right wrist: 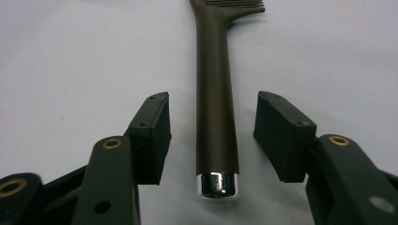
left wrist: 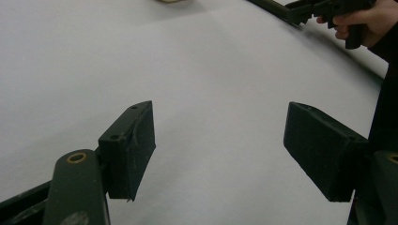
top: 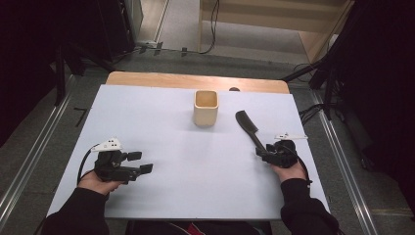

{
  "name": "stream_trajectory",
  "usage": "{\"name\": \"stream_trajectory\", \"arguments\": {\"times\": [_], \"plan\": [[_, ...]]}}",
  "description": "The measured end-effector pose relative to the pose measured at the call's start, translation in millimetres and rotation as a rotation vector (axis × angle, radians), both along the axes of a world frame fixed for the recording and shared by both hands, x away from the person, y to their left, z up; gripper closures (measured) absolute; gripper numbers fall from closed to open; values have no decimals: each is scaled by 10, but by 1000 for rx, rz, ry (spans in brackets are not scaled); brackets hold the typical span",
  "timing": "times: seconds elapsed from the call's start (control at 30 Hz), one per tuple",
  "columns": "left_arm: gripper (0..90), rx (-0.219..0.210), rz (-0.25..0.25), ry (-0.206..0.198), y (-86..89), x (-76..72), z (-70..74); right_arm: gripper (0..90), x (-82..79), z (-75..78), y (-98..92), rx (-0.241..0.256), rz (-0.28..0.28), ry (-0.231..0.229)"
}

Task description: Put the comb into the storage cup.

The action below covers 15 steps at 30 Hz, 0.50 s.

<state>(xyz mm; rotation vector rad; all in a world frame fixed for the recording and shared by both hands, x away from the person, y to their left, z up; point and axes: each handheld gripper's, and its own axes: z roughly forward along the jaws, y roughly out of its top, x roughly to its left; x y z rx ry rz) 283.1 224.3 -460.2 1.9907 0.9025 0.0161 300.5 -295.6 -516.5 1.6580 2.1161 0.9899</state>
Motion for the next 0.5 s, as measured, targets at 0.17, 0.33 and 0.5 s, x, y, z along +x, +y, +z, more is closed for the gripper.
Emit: {"name": "stream_trajectory", "arguments": {"times": [0.17, 0.33, 0.5], "plan": [[260, 0, -1, -1, -7, 6, 1, 498, 22, -17, 20, -19, 0, -25], [261, -1, -2, -2, -3, 3, 3, 509, 21, -41, 59, -37, -2, -52], [260, 0, -2, 0, -11, 7, -2, 532, 10, -65, 116, -69, -25, -82]]}}
